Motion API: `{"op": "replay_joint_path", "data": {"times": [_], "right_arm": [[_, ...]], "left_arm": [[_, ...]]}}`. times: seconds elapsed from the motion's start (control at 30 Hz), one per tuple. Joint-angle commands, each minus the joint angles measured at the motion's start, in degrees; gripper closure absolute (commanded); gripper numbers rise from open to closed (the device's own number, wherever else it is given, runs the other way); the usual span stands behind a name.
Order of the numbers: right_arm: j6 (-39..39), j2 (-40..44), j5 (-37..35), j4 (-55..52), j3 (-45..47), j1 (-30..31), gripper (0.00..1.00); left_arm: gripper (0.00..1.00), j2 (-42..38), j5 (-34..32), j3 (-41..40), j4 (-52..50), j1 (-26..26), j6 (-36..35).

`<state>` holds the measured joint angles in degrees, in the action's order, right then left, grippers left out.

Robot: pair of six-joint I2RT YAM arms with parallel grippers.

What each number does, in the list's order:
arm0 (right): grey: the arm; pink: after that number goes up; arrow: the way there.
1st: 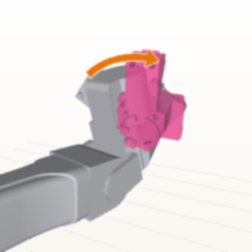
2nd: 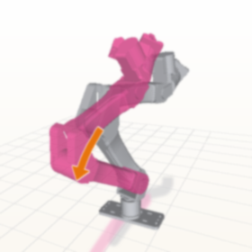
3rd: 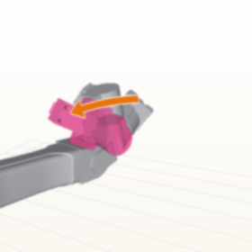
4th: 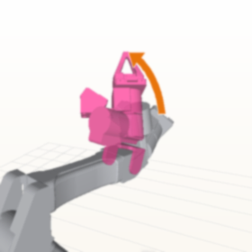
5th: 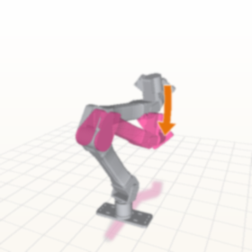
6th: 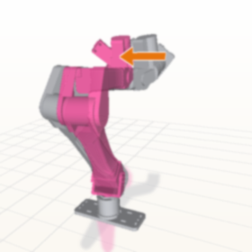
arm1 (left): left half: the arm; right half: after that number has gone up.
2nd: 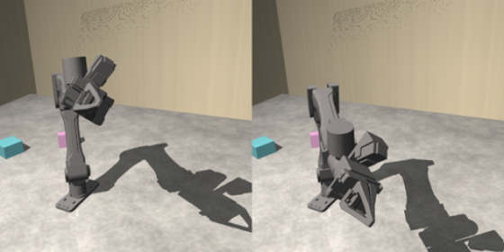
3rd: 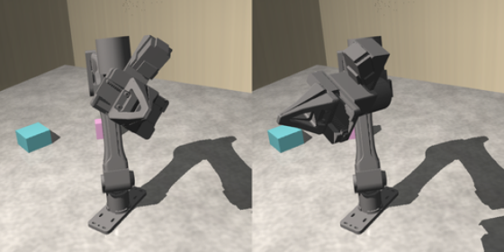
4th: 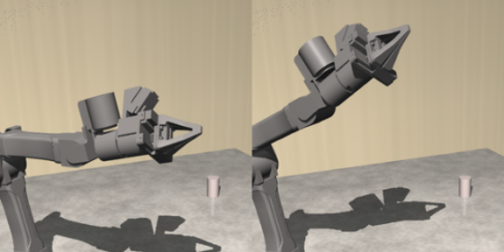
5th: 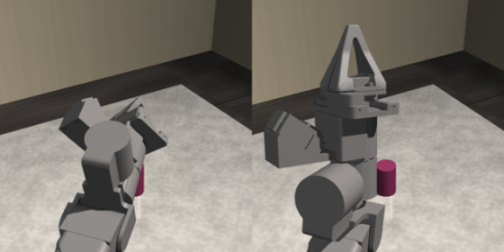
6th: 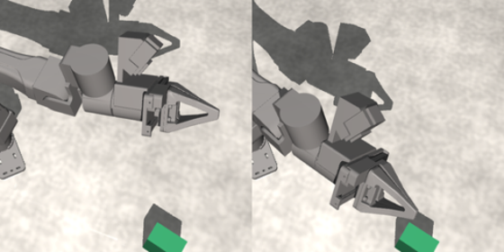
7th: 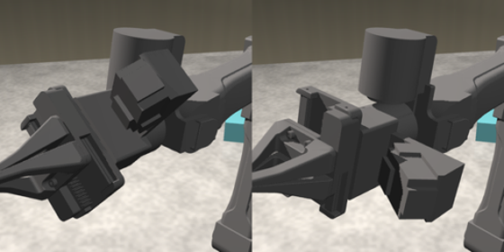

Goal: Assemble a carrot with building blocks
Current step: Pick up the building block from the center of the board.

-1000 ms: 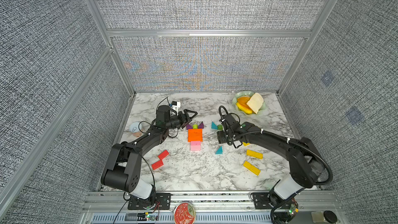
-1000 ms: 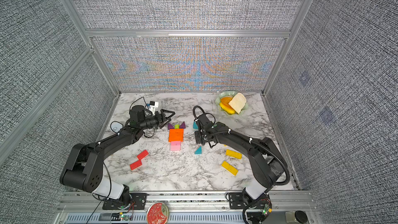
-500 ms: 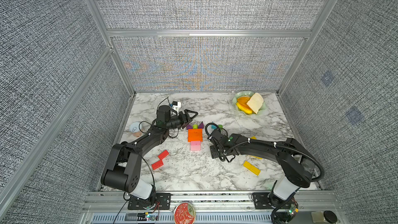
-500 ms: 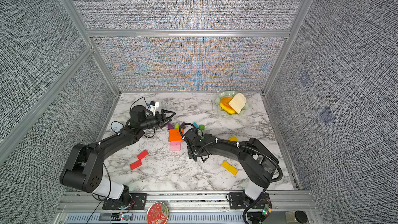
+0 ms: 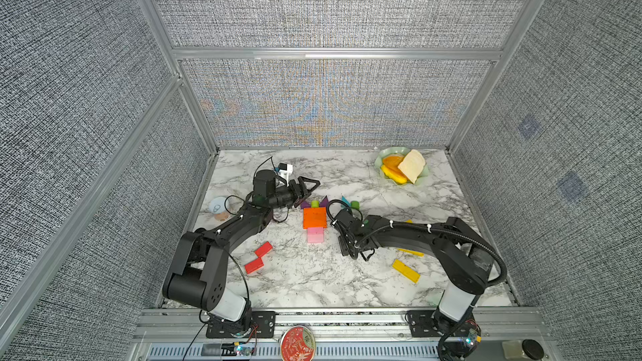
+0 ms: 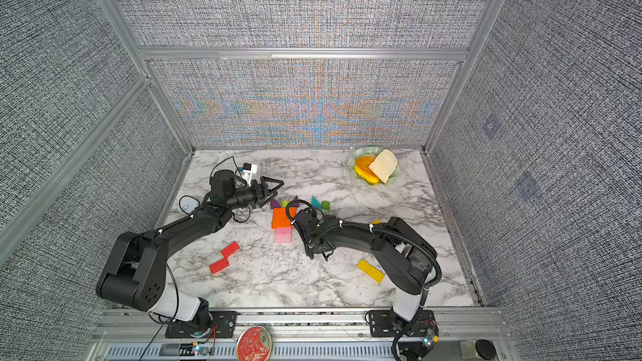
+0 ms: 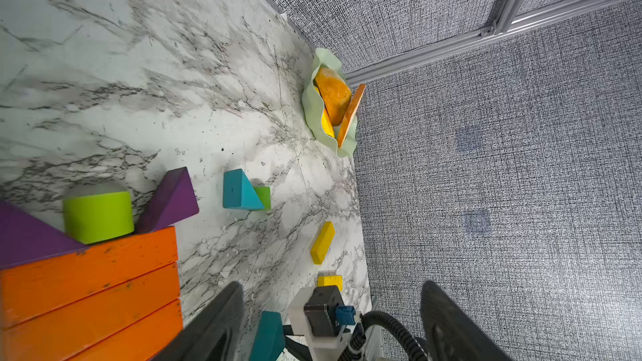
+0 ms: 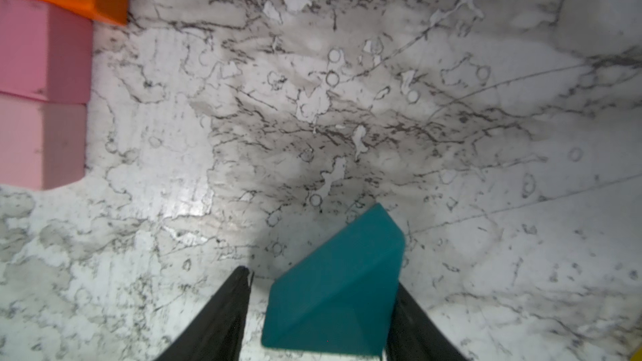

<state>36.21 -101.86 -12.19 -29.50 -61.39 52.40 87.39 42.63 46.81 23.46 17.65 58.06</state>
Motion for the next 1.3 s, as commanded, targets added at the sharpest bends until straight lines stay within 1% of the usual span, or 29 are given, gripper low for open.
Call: {"op": "replay_joint_path", "data": {"times": [0.0,0.2,0.87,1.03,1.1,1.17,1.27], "right_arm": [[0.79,-0.18,-0.88,0.19,0.50,-0.06,0.42],[1.42,-0.53,-1.00,1.16,1.24,-0.13,0.48],[2.39,3.68,-2.40,3.04,3.37,-0.58,0.55],[0.34,5.52,-2.49,2.08,2.52,-5.10,0.55],[-1.73,6.13,-3.03,1.52,1.47,-8.39,0.55],[-3.79,6.33,-1.80,2.10,0.67,-12.63,0.55],[-8.00,4.41,-0.69,2.04,-2.42,-18.23,0.55]], "left_arm": [[0.19,0.07,0.52,0.39,0.82,0.10,-0.40],[0.19,0.15,0.27,0.50,0.60,0.19,-0.63],[0.19,0.60,0.26,0.65,0.44,0.46,-0.67],[0.19,0.61,0.17,0.55,0.29,0.46,-0.68],[0.19,0.50,0.19,0.48,0.27,0.46,-0.67],[0.19,0.58,0.17,0.56,0.26,0.46,-0.72],[0.19,0.26,0.18,0.57,0.27,0.45,-0.61]]}}
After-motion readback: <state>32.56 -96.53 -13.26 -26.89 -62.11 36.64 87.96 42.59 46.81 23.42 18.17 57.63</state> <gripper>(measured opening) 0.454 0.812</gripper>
